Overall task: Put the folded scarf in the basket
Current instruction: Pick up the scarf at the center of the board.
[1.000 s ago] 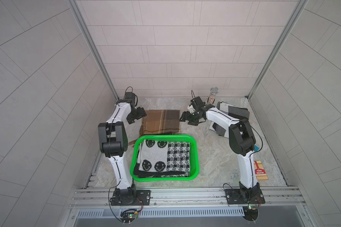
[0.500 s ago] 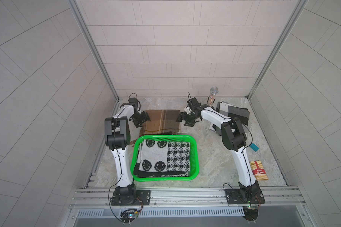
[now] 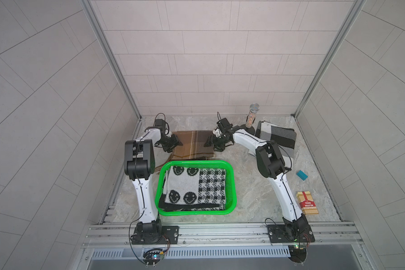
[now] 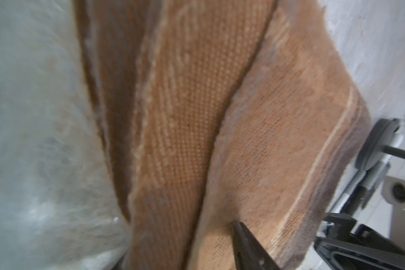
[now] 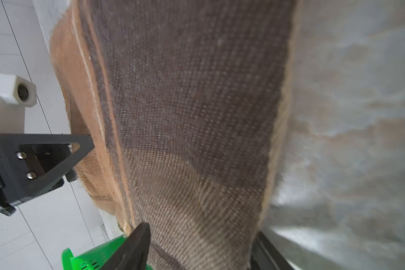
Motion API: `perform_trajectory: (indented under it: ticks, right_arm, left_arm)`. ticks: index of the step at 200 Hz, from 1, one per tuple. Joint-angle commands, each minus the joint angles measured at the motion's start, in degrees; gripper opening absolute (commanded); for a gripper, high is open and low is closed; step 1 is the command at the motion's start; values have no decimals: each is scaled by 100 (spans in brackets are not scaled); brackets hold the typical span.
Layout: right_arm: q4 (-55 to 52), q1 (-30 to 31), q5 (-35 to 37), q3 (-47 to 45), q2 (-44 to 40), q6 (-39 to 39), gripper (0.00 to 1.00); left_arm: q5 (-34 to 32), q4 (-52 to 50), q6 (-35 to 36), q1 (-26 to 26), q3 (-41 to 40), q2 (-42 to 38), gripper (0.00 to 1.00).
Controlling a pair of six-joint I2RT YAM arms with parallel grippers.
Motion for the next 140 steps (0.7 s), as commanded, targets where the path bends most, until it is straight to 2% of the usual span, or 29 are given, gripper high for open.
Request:
perform_trajectory:
  ticks: [1, 17, 27, 40, 56, 69, 74, 140]
  right_arm:
    - [162, 48, -3, 94, 234, 144, 60]
    - [227, 65, 11, 124, 260, 168, 53]
    - [274, 64, 16, 141, 278, 185, 45]
    - [309, 68, 33, 184, 287, 199, 34]
    - [287, 84, 109, 271, 264, 176, 13]
    - [222, 89, 280, 339, 151, 81, 0]
    - [178, 95, 355, 372, 102, 35, 0]
    - [-211, 59, 617, 821, -547, -59, 0]
  left_arm:
    - [51, -35, -73, -67, -197, -44, 51]
    - [68, -23, -101, -63, -197, -77, 46]
    - [99, 15, -126, -66, -206, -94, 41]
    - [192, 85, -187, -66, -206, -126, 30]
    - [311, 152, -268, -75, -165, -184, 20]
    - [436, 146, -355, -80, -60, -243, 6]
    - [476, 137, -389, -87, -13, -275, 0]
    - [664, -185, -775, -121, 542, -746, 0]
